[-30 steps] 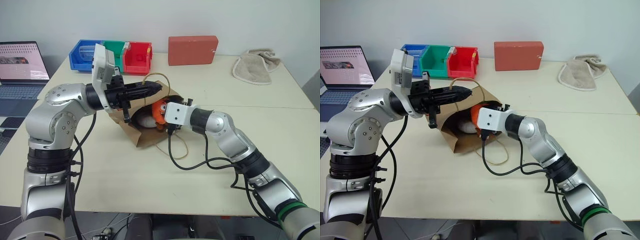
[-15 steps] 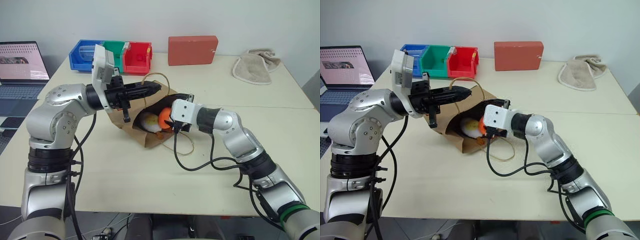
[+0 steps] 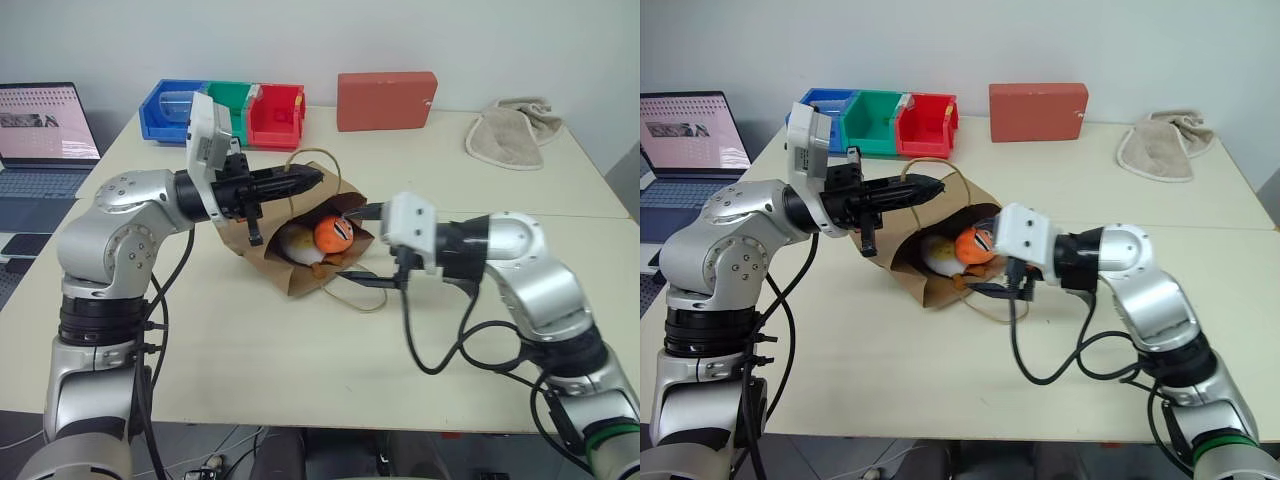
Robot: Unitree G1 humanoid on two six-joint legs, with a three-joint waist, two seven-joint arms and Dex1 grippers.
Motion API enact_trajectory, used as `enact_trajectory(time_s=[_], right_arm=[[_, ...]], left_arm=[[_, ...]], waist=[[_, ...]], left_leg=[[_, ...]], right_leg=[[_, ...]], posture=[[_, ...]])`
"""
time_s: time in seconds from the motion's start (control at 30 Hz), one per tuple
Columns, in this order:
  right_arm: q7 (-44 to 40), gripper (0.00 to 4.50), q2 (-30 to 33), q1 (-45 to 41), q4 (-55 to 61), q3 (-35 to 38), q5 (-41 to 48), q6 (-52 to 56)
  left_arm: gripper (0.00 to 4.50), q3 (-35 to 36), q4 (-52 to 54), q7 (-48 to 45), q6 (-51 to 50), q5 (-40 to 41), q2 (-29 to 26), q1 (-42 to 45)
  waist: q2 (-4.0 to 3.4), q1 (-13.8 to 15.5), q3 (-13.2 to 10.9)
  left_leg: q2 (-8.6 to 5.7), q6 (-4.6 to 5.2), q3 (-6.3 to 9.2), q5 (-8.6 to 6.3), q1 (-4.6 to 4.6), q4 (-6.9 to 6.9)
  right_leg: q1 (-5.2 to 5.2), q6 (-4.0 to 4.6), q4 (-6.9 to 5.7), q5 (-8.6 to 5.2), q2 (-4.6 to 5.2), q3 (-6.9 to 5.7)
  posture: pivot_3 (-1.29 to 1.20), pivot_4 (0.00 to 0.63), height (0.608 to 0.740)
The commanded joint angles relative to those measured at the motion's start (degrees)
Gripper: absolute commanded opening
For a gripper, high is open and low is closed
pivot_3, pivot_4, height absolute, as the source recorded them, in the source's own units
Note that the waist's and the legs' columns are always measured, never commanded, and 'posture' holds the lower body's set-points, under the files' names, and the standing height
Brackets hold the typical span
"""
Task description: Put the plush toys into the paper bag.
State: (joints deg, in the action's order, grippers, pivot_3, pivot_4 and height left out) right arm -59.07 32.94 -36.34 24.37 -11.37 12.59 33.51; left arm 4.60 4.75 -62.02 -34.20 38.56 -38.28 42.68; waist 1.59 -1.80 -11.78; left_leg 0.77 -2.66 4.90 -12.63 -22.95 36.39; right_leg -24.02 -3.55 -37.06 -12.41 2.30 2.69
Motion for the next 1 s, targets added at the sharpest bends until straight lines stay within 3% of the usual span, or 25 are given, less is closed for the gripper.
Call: enact_trajectory(time_s=[0.03, 0.1, 0.3, 0.53, 0.63, 0.97, 1.0], right_arm=[[1.94, 4.48, 3.24, 3.25, 0.52, 3.69, 1.30, 4.05], [3.03, 4.48, 4.79, 5.25, -0.85, 2.82, 0.07, 3.91], [10.80, 4.48, -1.83, 7.17, -10.88, -1.39, -2.81, 5.41], [13.60, 4.48, -7.15, 4.67, -20.45, -5.09, -5.14, 4.27], [13.97, 3.91, -7.58, 3.98, -21.66, -5.38, -5.68, 4.28], [13.67, 0.18, -8.00, 3.81, -22.77, -6.16, -7.22, 2.60], [13.59, 0.08, -7.93, 3.83, -22.75, -6.30, -7.43, 2.31]], left_arm=[[0.00, 0.86, 1.85, -0.24, 1.30, 0.01, -0.17, 0.02], [0.00, 0.85, 1.96, -0.29, 1.38, -0.10, -0.21, -0.05], [0.00, 0.95, 1.73, -0.42, 1.38, -0.13, -0.29, 0.42], [0.00, 1.01, 2.29, -0.16, 1.14, -0.11, -0.24, 0.11], [0.00, 1.20, 2.44, -0.03, 1.14, -0.09, -0.36, -0.13], [0.00, 1.39, 2.24, -0.18, 1.36, -0.22, -0.62, -0.28], [0.00, 1.40, 2.16, -0.21, 1.40, -0.26, -0.65, -0.26]], waist=[[0.00, -0.03, 0.00], [0.00, -0.04, 0.00], [-0.01, -0.75, 0.00], [0.00, -0.93, 0.00], [0.00, -0.78, 0.00], [0.00, -0.90, 0.00], [0.00, -0.90, 0.00]], left_leg=[[0.00, 0.00, -0.01, 0.00, 0.01, 0.00], [0.00, 0.00, -0.03, 0.00, 0.01, 0.01], [0.03, 0.00, -0.06, 0.00, 0.05, 0.01], [0.02, 0.00, -0.05, 0.00, 0.02, 0.01], [0.02, 0.00, -0.02, 0.00, 0.00, 0.00], [0.02, 0.00, -0.02, 0.00, 0.01, 0.00], [0.02, 0.00, -0.02, 0.00, 0.01, 0.00]], right_leg=[[0.00, 0.00, 0.01, 0.00, 0.00, 0.01], [0.00, 0.01, 0.00, 0.00, 0.00, 0.01], [-0.02, 0.02, -0.05, 0.00, -0.03, 0.04], [-0.02, 0.02, -0.03, 0.01, -0.03, 0.05], [-0.02, 0.02, -0.02, 0.01, -0.03, 0.02], [-0.03, 0.02, -0.03, 0.01, -0.04, 0.02], [-0.03, 0.02, -0.03, 0.01, -0.04, 0.02]], posture=[[0.00, 0.150, 0.740], [0.00, 0.150, 0.740], [0.00, 0.150, 0.740], [0.00, 0.150, 0.740], [0.00, 0.150, 0.740], [0.00, 0.150, 0.740], [0.00, 0.150, 0.740]])
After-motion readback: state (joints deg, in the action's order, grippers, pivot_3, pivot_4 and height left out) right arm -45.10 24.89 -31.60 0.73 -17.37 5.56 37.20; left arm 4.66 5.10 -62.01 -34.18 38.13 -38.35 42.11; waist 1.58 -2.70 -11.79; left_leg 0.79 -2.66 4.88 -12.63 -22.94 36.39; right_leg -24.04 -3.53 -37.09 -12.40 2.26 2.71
